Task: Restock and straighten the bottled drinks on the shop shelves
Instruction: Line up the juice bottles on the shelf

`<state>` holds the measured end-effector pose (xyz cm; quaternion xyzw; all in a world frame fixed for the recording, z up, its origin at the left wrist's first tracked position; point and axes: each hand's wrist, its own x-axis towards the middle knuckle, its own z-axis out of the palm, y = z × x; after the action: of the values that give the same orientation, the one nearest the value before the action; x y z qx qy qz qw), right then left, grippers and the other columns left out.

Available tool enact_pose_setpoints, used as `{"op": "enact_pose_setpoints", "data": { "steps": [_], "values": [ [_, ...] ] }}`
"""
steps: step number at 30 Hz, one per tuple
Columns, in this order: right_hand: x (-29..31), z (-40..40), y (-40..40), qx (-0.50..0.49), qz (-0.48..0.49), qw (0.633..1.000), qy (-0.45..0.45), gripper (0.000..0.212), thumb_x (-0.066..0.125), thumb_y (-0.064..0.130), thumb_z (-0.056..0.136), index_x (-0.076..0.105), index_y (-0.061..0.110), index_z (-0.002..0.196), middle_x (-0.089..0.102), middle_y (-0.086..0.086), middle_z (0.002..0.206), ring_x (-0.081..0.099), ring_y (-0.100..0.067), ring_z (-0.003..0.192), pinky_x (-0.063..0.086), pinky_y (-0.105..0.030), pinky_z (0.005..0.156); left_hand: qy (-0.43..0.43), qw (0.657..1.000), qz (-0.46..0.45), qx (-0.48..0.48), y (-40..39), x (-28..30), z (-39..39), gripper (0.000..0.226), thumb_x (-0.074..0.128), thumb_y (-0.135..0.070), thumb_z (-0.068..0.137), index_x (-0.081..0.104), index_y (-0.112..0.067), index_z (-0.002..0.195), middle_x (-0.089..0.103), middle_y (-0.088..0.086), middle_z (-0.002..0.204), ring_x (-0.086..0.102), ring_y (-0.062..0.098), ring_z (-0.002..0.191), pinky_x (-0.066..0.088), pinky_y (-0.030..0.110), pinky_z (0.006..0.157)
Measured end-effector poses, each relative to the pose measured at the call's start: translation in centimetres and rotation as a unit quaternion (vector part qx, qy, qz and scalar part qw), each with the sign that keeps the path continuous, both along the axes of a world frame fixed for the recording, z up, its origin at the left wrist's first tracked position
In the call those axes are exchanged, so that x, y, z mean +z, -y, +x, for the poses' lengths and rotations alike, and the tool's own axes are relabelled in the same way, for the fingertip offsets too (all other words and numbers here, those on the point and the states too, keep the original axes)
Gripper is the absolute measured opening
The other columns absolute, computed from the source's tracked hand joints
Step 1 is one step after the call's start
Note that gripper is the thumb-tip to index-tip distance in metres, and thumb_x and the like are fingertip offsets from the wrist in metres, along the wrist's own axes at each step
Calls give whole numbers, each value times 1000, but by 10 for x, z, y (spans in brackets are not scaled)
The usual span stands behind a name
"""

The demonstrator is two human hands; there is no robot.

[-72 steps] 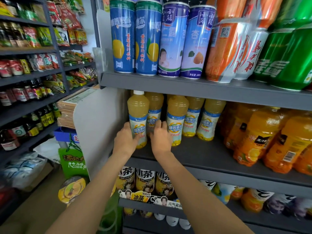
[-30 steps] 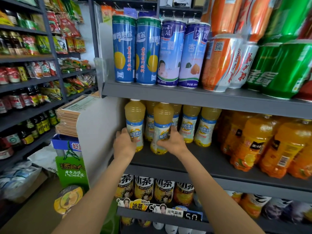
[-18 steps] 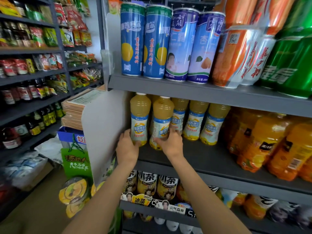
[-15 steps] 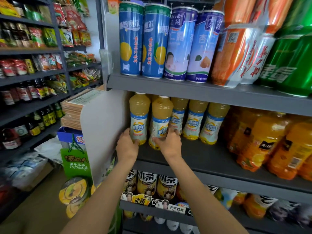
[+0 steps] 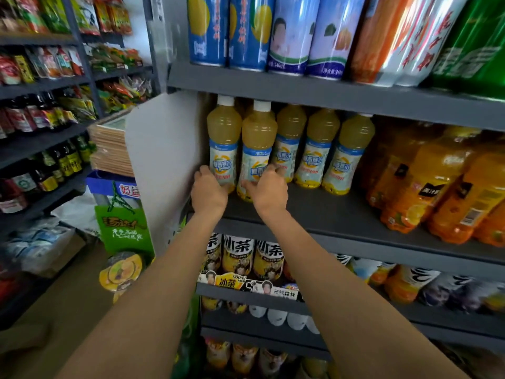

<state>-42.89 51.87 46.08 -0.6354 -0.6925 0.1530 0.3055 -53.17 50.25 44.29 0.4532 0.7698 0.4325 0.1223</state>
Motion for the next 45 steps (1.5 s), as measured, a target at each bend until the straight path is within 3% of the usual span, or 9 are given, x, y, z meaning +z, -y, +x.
{"op": "enact_pose_setpoints", "data": {
  "steps": [7,11,16,21,31,36,40,45],
  "values": [
    [2,-7,3,-7,-11,1000,10,71,64,31,86,28,-1,138,26,-18,147,34,-35,131,39,-43,100,-64,997,-33,2,2,2,-6,37,58,-12,88,46,-1,122,52,19,127,50,37,116,41,43,93],
    [4,-5,4,2,-28,999,21,72,63,33,86,27,-1,138,25,-18,148,36,-36,130,40,-42,99,-47,998,-33,7,8,5,-11,35,56,-12,89,49,-3,122,56,18,124,51,36,115,41,41,91],
    [4,-2,7,7,-27,999,40,73,59,36,89,24,-3,139,28,-20,144,37,-37,129,40,-42,98,13,1000,2,-20,5,7,-6,53,67,-18,81,42,-4,125,52,16,127,51,33,116,41,37,89],
    [7,-9,5,-4,-35,998,46,73,59,35,89,22,-4,139,25,-20,144,37,-37,128,40,-42,98,-16,1000,21,7,1,1,3,51,62,-15,85,38,-1,128,48,21,128,49,38,116,40,44,91],
    [6,-12,-6,-13,-33,998,50,67,61,35,88,28,-1,134,30,-18,142,39,-37,126,42,-44,95,-7,1000,-6,-15,3,7,-14,48,62,-14,86,42,-7,129,55,16,127,51,34,117,41,40,91],
    [6,-11,-12,-13,-42,999,12,72,66,40,82,31,3,133,31,-15,140,40,-34,126,43,-43,94,22,999,-1,-34,7,8,-16,49,63,-12,85,41,-7,129,56,15,127,52,32,117,42,38,91],
    [-10,-5,-13,15,-47,995,-86,78,74,37,75,35,3,133,38,-14,136,41,-32,125,42,-43,100,50,997,32,-52,9,1,-11,61,70,-12,78,39,-8,130,54,14,129,52,30,117,41,36,92],
    [-21,2,-13,14,13,992,-124,68,78,28,73,44,4,127,54,-13,125,49,-30,119,43,-44,98,11,999,31,-36,6,0,-14,58,70,-13,79,41,-9,128,56,12,127,52,30,117,41,37,93]
  ]
}}
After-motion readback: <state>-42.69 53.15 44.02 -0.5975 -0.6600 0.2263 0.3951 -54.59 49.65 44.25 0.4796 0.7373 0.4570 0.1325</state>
